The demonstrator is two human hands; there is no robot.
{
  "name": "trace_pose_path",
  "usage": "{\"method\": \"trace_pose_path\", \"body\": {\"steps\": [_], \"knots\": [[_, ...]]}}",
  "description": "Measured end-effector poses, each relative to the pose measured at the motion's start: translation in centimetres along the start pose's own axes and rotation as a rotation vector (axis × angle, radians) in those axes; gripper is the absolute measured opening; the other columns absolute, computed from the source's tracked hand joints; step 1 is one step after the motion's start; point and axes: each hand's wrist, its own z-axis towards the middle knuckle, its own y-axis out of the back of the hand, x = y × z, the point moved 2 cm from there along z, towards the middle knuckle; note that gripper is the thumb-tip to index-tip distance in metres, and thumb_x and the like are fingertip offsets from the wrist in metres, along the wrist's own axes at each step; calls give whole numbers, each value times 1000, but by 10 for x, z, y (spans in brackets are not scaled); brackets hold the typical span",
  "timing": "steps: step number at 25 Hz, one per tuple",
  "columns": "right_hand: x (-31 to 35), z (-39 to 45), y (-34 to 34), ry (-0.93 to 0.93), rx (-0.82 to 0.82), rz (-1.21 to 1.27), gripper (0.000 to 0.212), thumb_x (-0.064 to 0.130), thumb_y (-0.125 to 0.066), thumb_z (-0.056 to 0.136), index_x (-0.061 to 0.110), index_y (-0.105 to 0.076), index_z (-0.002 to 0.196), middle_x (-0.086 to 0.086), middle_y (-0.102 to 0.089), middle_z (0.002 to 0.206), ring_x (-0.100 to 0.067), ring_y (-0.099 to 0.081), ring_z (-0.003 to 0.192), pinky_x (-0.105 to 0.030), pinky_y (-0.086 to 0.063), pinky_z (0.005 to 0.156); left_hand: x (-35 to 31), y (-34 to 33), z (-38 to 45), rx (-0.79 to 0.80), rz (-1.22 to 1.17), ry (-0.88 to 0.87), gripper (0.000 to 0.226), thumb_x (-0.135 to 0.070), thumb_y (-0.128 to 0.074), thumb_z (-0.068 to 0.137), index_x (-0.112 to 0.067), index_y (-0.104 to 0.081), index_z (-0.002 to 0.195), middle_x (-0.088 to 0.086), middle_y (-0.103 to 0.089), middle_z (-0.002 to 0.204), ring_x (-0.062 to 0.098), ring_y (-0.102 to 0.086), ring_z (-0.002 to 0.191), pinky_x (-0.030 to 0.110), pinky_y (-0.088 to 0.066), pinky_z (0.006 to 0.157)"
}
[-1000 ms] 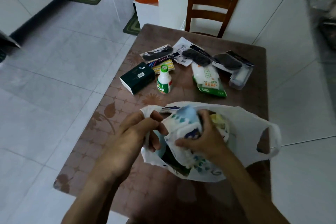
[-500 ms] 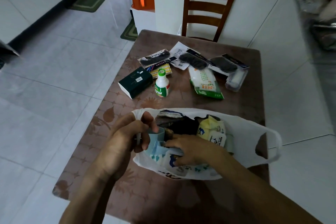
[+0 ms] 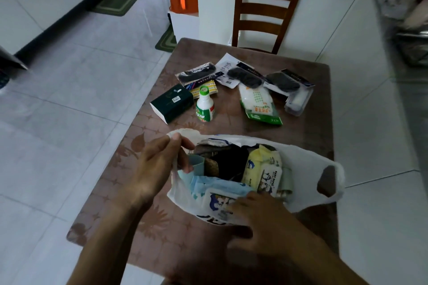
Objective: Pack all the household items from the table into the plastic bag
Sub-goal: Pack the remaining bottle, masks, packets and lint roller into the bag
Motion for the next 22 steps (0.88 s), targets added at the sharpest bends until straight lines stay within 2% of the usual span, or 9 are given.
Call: {"method": "trace_pose_path", "body": {"steps": [3, 5, 7, 9, 12, 15, 18, 20, 22], "knots": [[-4, -14, -14, -16, -74, -146, 31, 31, -40, 103, 16, -56, 126, -5, -64, 124, -20, -60, 110, -31, -44, 97, -10, -3, -3, -45, 21, 47, 48, -33, -33, 104, -3, -63, 82, 16, -55, 62, 28, -55, 57, 30, -57, 61], [-7, -13, 5, -81, -186, 1, 24, 30, -45, 101, 17, -65, 106, -2, -72, 105, -14, -68, 87, -20, -53, 76, -25, 1, 7, -74, -21, 39, 47, -35, -38, 103, -7, -64, 76, 8, -49, 56, 19, -44, 49, 25, -48, 44], [-14, -15, 26, -72, -316, 74, 20, 36, -54, 95, 21, -65, 89, 3, -74, 88, -9, -69, 73, -5, -39, 60, -43, 6, 24, -77, -62, -30, 46, -36, -41, 102, -13, -66, 71, -2, -42, 47, 11, -39, 43, 24, -41, 39], [-18, -8, 37, -47, -354, 8, 22, 39, -53, 95, 22, -64, 88, 2, -72, 87, -12, -68, 75, -10, -34, 56, -47, 4, 35, -101, -26, -54, 44, -32, -44, 101, -11, -68, 71, -4, -43, 44, 12, -40, 42, 26, -44, 40], [-15, 12, 17, -115, -67, 3, 30, 39, -43, 100, 18, -64, 104, -4, -68, 106, -20, -63, 96, -29, -44, 75, -22, -10, 28, -87, 16, 4, 41, -28, -45, 102, -4, -66, 76, -3, -43, 43, 16, -39, 44, 30, -42, 46], [3, 34, 7, -81, -264, 247, 32, 49, -47, 93, 27, -62, 111, 7, -64, 111, -13, -57, 101, -30, -46, 85, 1, -2, 12, -65, 33, -26, 42, -30, -41, 103, -5, -63, 77, -6, -41, 42, 12, -38, 40, 27, -39, 45], [15, 67, -12, -119, -185, 82, 51, 50, -42, 92, 34, -41, 140, 13, -43, 148, -18, -30, 137, -44, -27, 109, 5, 14, 5, -65, 4, -69, 43, -31, -39, 103, -2, -62, 79, -4, -41, 44, 12, -38, 40, 26, -39, 43], [15, 80, -26, -224, 2, -36, 48, 47, -40, 95, 33, -42, 141, 15, -41, 150, -19, -16, 144, -47, -15, 114, 6, 17, -1, -48, -38, -63, 44, -31, -39, 103, -1, -61, 80, 0, -40, 47, 13, -38, 42, 27, -39, 45], [16, 88, -27, -279, 69, -84, 45, 49, -42, 94, 31, -51, 133, 12, -51, 140, -22, -24, 139, -45, -22, 110, 7, 22, -7, -45, -71, -44, 44, -32, -39, 102, -3, -63, 79, 3, -42, 48, 14, -40, 43, 28, -41, 45]]}}
